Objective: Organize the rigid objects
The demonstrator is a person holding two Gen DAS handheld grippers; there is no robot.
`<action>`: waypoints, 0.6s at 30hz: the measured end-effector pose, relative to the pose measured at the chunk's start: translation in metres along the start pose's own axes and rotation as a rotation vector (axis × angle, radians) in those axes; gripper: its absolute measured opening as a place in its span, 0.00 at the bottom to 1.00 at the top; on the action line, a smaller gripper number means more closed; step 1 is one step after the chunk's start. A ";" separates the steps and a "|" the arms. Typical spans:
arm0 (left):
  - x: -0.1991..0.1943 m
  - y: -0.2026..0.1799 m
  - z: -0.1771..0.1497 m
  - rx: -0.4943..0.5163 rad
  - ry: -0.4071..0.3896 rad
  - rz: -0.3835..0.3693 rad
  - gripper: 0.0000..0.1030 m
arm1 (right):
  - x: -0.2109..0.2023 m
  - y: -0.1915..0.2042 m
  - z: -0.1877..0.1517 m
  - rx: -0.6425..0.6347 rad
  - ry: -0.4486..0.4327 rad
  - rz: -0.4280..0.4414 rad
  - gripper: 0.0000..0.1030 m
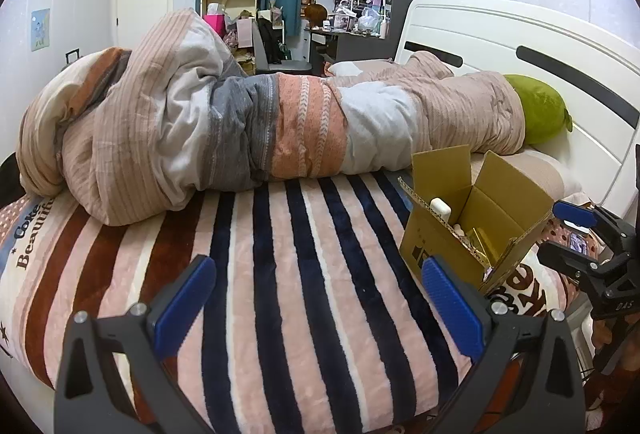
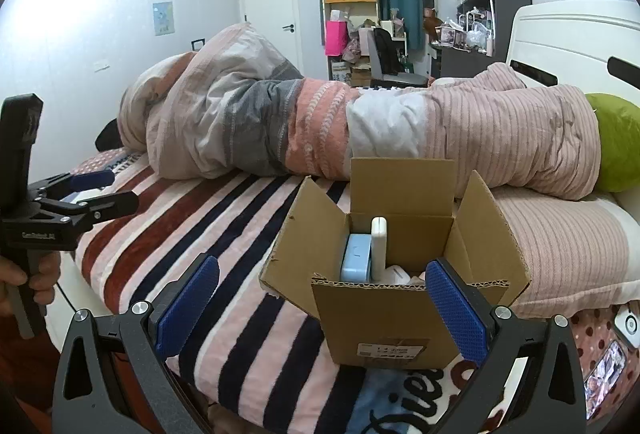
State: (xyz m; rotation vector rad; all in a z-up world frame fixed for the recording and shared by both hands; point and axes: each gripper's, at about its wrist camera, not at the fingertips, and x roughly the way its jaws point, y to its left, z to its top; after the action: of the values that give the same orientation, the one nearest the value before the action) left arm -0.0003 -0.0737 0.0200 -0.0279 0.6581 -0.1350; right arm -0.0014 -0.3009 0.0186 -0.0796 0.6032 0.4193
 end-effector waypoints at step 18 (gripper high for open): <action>-0.005 -0.004 -0.003 -0.003 -0.013 -0.005 0.99 | -0.001 0.002 -0.001 -0.006 0.002 0.004 1.00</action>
State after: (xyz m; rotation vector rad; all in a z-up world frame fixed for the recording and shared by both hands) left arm -0.0064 -0.0771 0.0214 -0.0330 0.6455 -0.1387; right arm -0.0037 -0.2996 0.0180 -0.0851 0.6040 0.4247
